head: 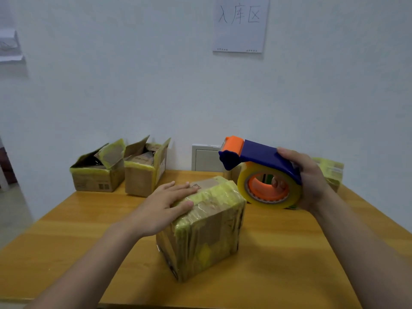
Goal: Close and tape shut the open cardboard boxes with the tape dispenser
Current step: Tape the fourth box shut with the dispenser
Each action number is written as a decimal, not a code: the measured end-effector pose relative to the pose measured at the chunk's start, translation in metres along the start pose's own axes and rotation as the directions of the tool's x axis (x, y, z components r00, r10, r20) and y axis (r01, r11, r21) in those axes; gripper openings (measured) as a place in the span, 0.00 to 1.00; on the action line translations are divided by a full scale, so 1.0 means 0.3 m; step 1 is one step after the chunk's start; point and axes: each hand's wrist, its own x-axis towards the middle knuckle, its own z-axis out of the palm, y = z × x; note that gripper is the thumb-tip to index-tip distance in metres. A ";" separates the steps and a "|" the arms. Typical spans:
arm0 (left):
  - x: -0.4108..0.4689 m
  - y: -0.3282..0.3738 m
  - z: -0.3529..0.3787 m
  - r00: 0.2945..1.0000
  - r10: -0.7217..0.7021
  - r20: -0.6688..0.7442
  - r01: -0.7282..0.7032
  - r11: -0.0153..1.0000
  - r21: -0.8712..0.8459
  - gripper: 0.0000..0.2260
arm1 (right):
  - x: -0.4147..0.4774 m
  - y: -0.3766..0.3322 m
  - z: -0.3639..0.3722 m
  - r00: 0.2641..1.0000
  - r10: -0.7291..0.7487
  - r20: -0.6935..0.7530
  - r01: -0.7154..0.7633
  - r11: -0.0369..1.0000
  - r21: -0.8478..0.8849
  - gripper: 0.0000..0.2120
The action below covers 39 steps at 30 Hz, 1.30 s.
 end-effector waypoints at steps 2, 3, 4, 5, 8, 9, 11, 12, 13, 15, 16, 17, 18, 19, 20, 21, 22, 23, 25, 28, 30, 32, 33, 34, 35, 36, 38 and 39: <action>0.007 -0.001 -0.001 0.997 0.065 0.030 -0.063 0.996 -0.063 0.22 | 0.001 -0.005 0.010 1.000 0.020 0.001 -0.020 1.000 -0.013 0.22; 0.015 0.001 0.000 0.994 0.101 0.046 -0.096 0.991 -0.096 0.21 | 0.002 -0.007 0.016 1.000 0.026 0.001 -0.026 1.000 -0.011 0.23; 0.023 0.006 0.002 0.990 0.132 0.058 -0.124 0.984 -0.132 0.21 | 0.002 -0.008 0.023 0.999 0.031 0.006 -0.031 1.000 -0.003 0.22; 0.031 0.015 0.006 0.986 0.157 0.063 -0.144 0.974 -0.175 0.21 | 0.002 -0.008 0.029 0.999 0.035 0.015 -0.035 0.999 0.007 0.21; 0.060 0.039 0.023 0.979 0.199 0.036 -0.175 0.923 -0.344 0.18 | 0.002 -0.014 0.038 0.998 0.053 0.026 -0.055 0.998 0.043 0.15; 0.071 0.047 0.030 0.978 0.210 0.015 -0.188 0.900 -0.394 0.17 | 0.003 -0.016 0.035 0.998 0.058 0.031 -0.060 0.997 0.053 0.14; 0.091 0.061 0.042 0.978 0.201 -0.061 -0.204 0.836 -0.510 0.16 | 0.004 -0.023 0.027 0.997 0.067 0.038 -0.069 0.997 0.042 0.13; 0.100 0.066 0.046 0.979 0.179 -0.102 -0.205 0.797 -0.568 0.16 | 0.006 -0.027 0.021 0.997 0.069 0.036 -0.070 0.997 0.029 0.13; 0.108 0.068 0.050 0.979 0.153 -0.131 -0.202 0.764 -0.613 0.16 | 0.010 -0.026 0.011 0.997 0.069 0.030 -0.070 0.997 0.024 0.13; 0.120 0.070 0.061 0.980 0.114 -0.162 -0.193 0.738 -0.647 0.15 | 0.013 -0.030 -0.006 0.998 0.065 0.020 -0.066 0.997 0.027 0.14; 0.123 0.069 0.067 0.980 0.105 -0.172 -0.192 0.749 -0.635 0.13 | 0.012 -0.034 -0.009 0.998 0.059 0.014 -0.060 0.998 0.029 0.14; 0.124 0.068 0.073 0.978 0.105 -0.179 -0.194 0.770 -0.607 0.10 | 0.013 -0.036 -0.014 0.998 0.055 0.012 -0.055 0.998 0.033 0.14; 0.123 0.067 0.077 0.977 0.113 -0.182 -0.200 0.791 -0.579 0.06 | 0.011 -0.040 -0.014 0.998 0.055 0.011 -0.055 0.998 0.036 0.14; 0.120 0.068 0.081 0.975 0.127 -0.181 -0.208 0.801 -0.561 0.05 | 0.009 -0.042 -0.012 0.998 0.055 0.015 -0.055 0.998 0.033 0.14; 0.116 0.070 0.085 0.973 0.144 -0.182 -0.222 0.805 -0.550 0.07 | 0.008 -0.044 -0.010 0.998 0.059 0.020 -0.060 0.998 0.021 0.14; 0.110 0.073 0.088 0.970 0.158 -0.186 -0.235 0.806 -0.544 0.08 | 0.009 -0.042 -0.013 0.998 0.067 0.020 -0.067 0.998 0.005 0.14; 0.105 0.073 0.091 0.967 0.169 -0.188 -0.245 0.808 -0.536 0.09 | 0.009 -0.043 -0.011 0.997 0.077 0.023 -0.077 0.997 -0.010 0.14; 0.103 0.072 0.093 0.967 0.178 -0.184 -0.250 0.815 -0.523 0.09 | 0.009 -0.043 -0.010 0.996 0.081 0.027 -0.080 0.996 -0.025 0.14; 0.102 0.062 0.100 0.970 0.181 -0.161 -0.238 0.845 -0.479 0.07 | 0.009 -0.043 -0.007 0.995 0.090 0.042 -0.088 0.995 -0.050 0.14; 0.100 0.051 0.111 0.973 0.163 -0.163 -0.222 0.852 -0.473 0.07 | 0.004 -0.046 0.002 0.995 0.087 0.044 -0.083 0.993 -0.086 0.14; 0.097 0.054 0.118 0.972 0.147 -0.185 -0.224 0.820 -0.527 0.08 | 0.006 -0.051 0.000 0.996 0.084 0.042 -0.078 0.988 -0.132 0.13; 0.092 0.054 0.126 0.974 0.132 -0.184 -0.215 0.797 -0.565 0.10 | 0.011 -0.058 -0.004 0.996 0.083 0.046 -0.072 0.980 -0.188 0.14; 0.090 0.050 0.130 0.976 0.126 -0.175 -0.204 0.809 -0.552 0.12 | 0.017 -0.059 -0.010 0.995 0.085 0.048 -0.073 0.975 -0.212 0.14; 0.089 0.044 0.132 0.978 0.125 -0.164 -0.194 0.834 -0.517 0.15 | 0.018 -0.064 -0.010 0.995 0.090 0.046 -0.077 0.971 -0.228 0.14; 0.088 0.040 0.133 0.978 0.137 -0.156 -0.196 0.855 -0.480 0.16 | 0.023 -0.065 -0.013 0.995 0.090 0.044 -0.077 0.969 -0.236 0.14; 0.089 0.035 0.134 0.975 0.159 -0.157 -0.214 0.867 -0.450 0.18 | 0.024 -0.067 -0.011 0.995 0.091 0.047 -0.077 0.967 -0.242 0.15; 0.092 0.033 0.133 0.970 0.179 -0.166 -0.234 0.871 -0.433 0.18 | 0.029 -0.069 -0.007 0.995 0.091 0.046 -0.077 0.964 -0.253 0.15; 0.093 0.034 0.133 0.969 0.178 -0.170 -0.236 0.869 -0.435 0.17 | 0.035 -0.067 -0.008 0.995 0.093 0.037 -0.080 0.961 -0.265 0.15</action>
